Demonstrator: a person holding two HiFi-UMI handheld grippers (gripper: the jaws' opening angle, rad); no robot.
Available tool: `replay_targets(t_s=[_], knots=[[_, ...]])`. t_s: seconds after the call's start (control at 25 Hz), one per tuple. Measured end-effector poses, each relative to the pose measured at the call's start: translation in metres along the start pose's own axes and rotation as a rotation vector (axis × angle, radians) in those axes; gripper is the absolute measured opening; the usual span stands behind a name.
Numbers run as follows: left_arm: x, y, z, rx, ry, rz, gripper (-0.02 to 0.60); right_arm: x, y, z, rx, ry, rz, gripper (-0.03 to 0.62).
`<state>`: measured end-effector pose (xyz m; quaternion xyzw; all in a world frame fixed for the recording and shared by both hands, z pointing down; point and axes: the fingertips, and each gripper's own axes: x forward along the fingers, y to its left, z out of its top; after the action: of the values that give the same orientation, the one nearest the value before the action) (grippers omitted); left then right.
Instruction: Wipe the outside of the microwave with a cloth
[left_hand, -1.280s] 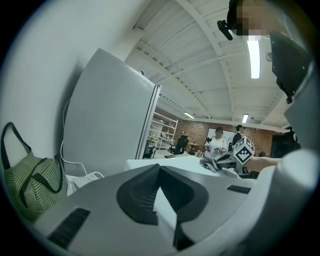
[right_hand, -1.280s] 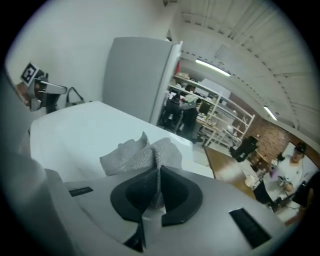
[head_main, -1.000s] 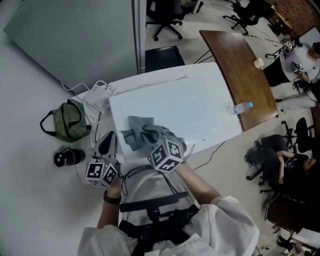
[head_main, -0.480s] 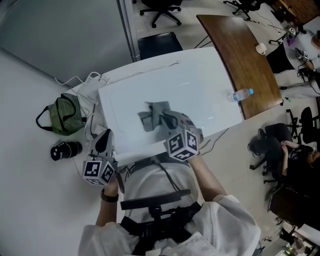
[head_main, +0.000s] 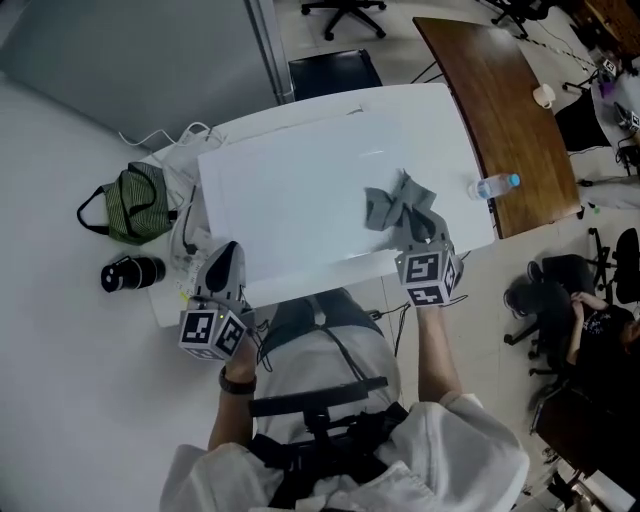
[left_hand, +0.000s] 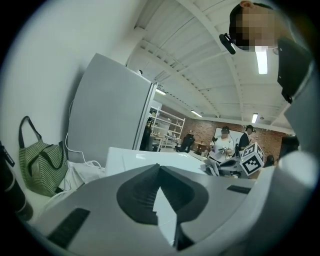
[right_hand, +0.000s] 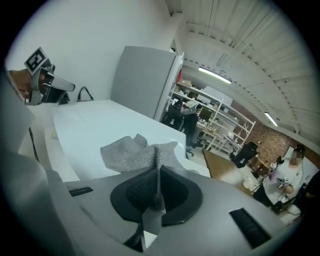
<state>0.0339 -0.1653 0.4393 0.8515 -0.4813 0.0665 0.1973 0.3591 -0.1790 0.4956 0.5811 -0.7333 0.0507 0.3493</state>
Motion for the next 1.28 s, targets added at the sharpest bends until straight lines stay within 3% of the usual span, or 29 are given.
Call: replay_targets(t_s=[0.2, 0.36, 0.44, 0.52, 0.64, 0.72, 0.88, 1.0, 1.08, 1.16, 1.28], knots=[[-0.046, 0.013, 0.004, -0.023, -0.037, 0.026, 0.025, -0.019, 0.152, 0.079, 0.052, -0.146, 0.227, 0.029], [-0.092, 0.047, 0.004, -0.015, -0.087, 0.053, 0.025, -0.029, 0.278, 0.147, -0.024, -0.243, 0.417, 0.029], [-0.118, 0.059, -0.004, -0.018, -0.104, 0.075, 0.025, -0.037, 0.320, 0.167, -0.092, -0.272, 0.446, 0.029], [-0.138, 0.068, -0.015, -0.037, -0.107, 0.077, 0.025, -0.039, 0.340, 0.171, -0.143, -0.275, 0.420, 0.029], [-0.148, 0.075, -0.024, -0.044, -0.110, 0.040, 0.025, -0.032, 0.332, 0.154, -0.191, -0.237, 0.328, 0.029], [-0.147, 0.073, -0.024, -0.033, -0.117, 0.000, 0.025, -0.031, 0.302, 0.127, -0.182, -0.195, 0.254, 0.029], [-0.139, 0.037, -0.012, -0.021, -0.123, -0.060, 0.025, -0.051, 0.197, 0.059, -0.121, -0.095, 0.084, 0.029], [-0.134, 0.006, -0.003, 0.003, -0.122, -0.069, 0.025, -0.074, 0.115, 0.015, -0.048, -0.039, -0.027, 0.029], [-0.129, 0.004, -0.007, 0.011, -0.128, -0.063, 0.025, -0.078, 0.084, -0.004, -0.017, -0.021, -0.085, 0.029], [-0.127, 0.002, -0.009, 0.014, -0.135, -0.041, 0.025, -0.081, 0.068, -0.017, 0.002, -0.012, -0.105, 0.029], [-0.126, -0.012, -0.008, 0.006, -0.140, -0.006, 0.025, -0.089, 0.081, -0.022, 0.007, -0.022, -0.041, 0.029]])
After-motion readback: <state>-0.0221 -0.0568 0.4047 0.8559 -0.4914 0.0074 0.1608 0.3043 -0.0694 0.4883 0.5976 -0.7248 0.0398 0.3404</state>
